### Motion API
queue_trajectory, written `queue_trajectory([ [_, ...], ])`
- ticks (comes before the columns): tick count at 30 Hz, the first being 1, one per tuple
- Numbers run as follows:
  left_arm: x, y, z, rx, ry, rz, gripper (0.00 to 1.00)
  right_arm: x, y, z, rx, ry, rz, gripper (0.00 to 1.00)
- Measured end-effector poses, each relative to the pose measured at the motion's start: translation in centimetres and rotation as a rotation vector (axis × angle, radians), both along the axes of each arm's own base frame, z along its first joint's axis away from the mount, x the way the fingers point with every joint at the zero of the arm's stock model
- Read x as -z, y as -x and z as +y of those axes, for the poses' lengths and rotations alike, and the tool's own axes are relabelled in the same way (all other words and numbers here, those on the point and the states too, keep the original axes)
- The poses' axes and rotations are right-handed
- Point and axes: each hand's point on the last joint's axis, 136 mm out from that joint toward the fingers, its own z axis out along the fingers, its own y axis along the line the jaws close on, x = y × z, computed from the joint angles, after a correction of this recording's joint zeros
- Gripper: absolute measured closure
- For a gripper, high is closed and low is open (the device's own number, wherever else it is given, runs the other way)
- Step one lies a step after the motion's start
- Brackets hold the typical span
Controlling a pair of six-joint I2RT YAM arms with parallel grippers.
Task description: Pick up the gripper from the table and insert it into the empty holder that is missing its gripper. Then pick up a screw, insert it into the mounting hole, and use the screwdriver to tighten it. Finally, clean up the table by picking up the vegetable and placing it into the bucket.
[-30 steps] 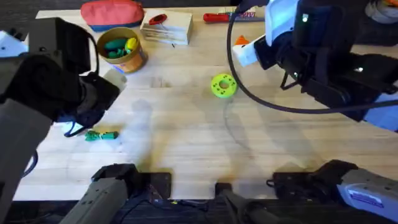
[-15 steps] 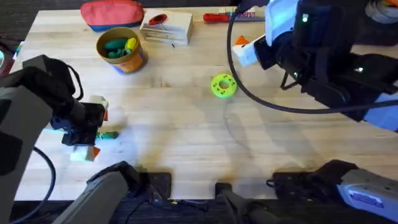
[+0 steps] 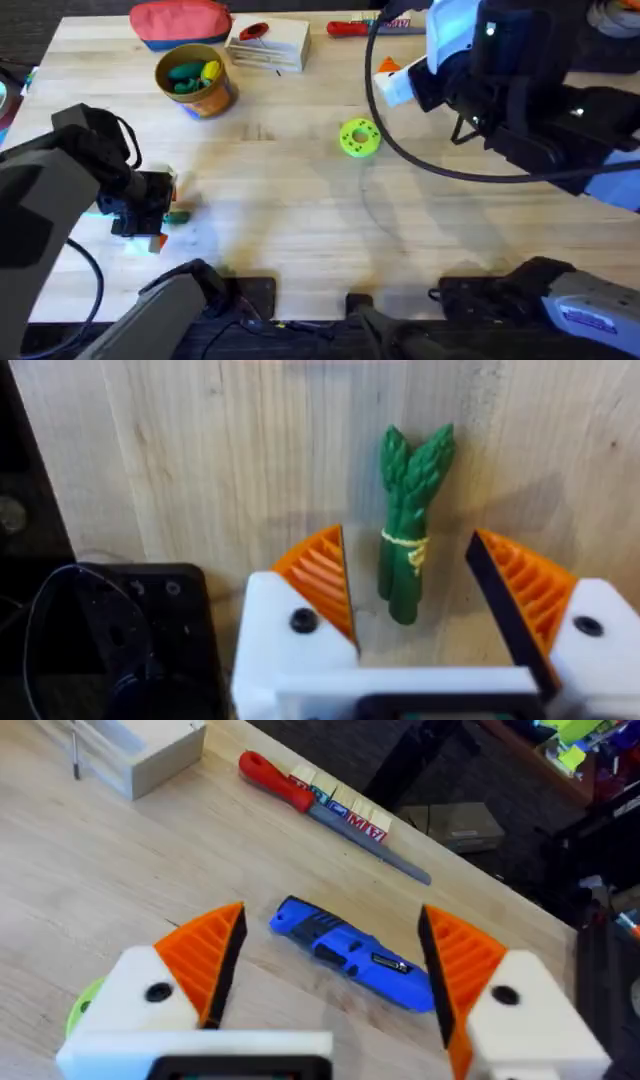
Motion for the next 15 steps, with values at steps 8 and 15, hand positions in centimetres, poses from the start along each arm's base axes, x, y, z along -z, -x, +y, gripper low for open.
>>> queue_trajectory([
  [8, -0.04, -0.15, 0.09, 0.008, -0.004, -0.005, 0.942, 0.0, 0.0, 0.0, 0.0, 0.0, 0.0, 0.01],
  [15, -0.1, -0.45, -0.24, 0.034, 0.019, -0.016, 0.97, 0.0, 0.0, 0.0, 0.0, 0.0, 0.0, 0.01],
])
